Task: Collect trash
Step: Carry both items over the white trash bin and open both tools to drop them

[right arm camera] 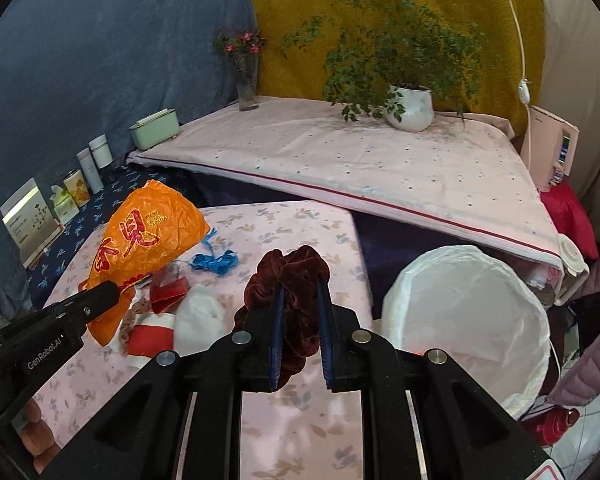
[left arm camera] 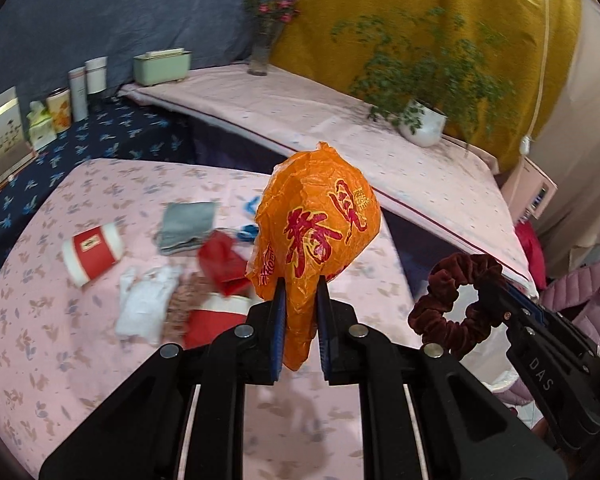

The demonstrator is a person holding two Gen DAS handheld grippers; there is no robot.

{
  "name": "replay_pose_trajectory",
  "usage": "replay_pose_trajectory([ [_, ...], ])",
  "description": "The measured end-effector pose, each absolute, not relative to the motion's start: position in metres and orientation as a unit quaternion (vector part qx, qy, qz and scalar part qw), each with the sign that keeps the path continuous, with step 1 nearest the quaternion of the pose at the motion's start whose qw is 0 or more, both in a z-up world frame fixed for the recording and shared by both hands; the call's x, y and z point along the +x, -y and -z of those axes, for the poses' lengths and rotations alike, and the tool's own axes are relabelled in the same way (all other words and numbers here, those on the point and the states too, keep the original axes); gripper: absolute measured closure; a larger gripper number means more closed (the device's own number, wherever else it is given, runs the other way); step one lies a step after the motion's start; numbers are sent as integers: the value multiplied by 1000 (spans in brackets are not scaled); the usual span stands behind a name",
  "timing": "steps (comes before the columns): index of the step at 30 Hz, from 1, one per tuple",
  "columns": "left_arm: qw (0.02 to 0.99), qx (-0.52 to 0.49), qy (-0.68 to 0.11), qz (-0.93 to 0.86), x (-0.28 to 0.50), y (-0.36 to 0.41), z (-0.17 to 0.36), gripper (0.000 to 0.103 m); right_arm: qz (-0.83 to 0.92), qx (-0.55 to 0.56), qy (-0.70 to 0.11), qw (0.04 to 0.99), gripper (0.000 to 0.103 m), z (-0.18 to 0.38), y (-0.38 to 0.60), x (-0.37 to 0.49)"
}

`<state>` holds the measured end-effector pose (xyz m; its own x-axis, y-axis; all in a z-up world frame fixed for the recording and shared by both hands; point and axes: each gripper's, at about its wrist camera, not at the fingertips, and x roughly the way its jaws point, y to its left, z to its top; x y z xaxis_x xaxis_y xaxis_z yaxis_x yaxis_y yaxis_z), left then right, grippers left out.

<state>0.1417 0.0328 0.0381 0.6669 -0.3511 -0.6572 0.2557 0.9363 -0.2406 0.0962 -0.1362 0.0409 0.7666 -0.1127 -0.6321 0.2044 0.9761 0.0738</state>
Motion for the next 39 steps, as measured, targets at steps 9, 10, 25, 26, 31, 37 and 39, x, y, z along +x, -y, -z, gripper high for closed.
replay_pose_trajectory([
  [9,894,-31,-379,236,128,54,-43,90,150,86,-327,929,89,-41,212,66],
  [10,892,-27,-380,242,127,63,-43,90,156,87,-328,927,89,-40,220,63],
  [25,862,16,-390,323,114,166,-36,88,211,89,-351,908,89,-16,285,46],
  [26,859,16,-393,327,115,170,-34,87,213,90,-352,907,88,-14,288,46],
  [31,860,21,-392,327,114,181,-29,66,224,93,-355,903,85,-8,297,45],
  [37,868,27,-389,309,113,181,-27,50,233,91,-353,902,83,-10,300,43],
  [39,868,26,-391,304,114,179,-27,50,233,91,-352,902,82,-11,299,43],
])
